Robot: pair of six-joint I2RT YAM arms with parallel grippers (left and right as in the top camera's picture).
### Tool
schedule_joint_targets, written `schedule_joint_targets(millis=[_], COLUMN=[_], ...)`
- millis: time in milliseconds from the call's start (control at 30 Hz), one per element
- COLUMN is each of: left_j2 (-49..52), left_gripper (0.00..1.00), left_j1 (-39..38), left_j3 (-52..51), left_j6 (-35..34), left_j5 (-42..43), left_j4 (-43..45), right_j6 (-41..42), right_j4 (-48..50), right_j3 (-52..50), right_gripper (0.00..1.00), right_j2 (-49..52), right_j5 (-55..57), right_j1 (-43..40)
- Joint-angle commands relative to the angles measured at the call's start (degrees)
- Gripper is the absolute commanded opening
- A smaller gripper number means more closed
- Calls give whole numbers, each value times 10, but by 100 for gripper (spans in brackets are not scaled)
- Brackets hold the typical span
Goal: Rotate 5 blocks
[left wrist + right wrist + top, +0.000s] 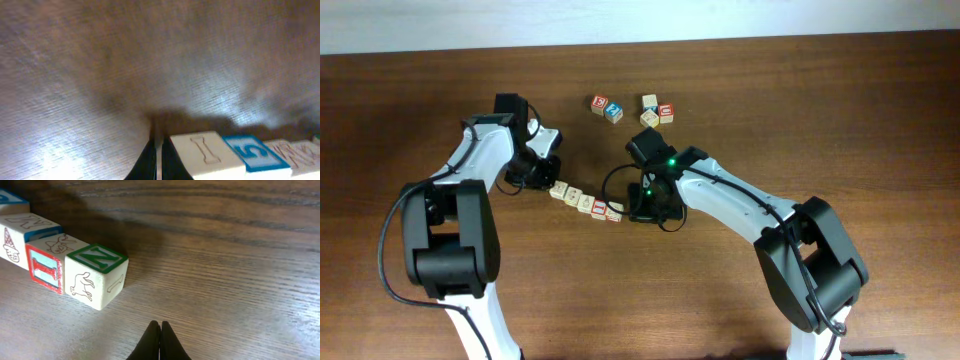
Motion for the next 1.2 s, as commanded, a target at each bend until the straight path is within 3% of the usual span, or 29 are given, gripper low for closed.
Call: schedule_joint_targets(millis=[0, 333, 600, 1100, 1167], left_j2=[4, 4, 4, 4, 4], left_gripper=[4, 4, 4, 2, 3], left_j1=[-11, -74, -82, -102, -103], left_j3=[-2, -2, -2, -2, -2], left_j6=[2, -38, -124, -135, -103], left_j5=[23, 25, 28, 55, 52], left_j4=[-29, -61, -87, -160, -158], right_j6=[12, 11, -62, -77, -99], right_j4=[-2, -18, -57, -143, -139], right_j3=[-3, -3, 0, -13, -13], right_gripper=[4, 4, 4, 4, 4], right_j2=[5, 5, -24, -24, -24], right_j5=[-3, -5, -80, -114, -114], right_j1=[2, -25, -110, -91, -81])
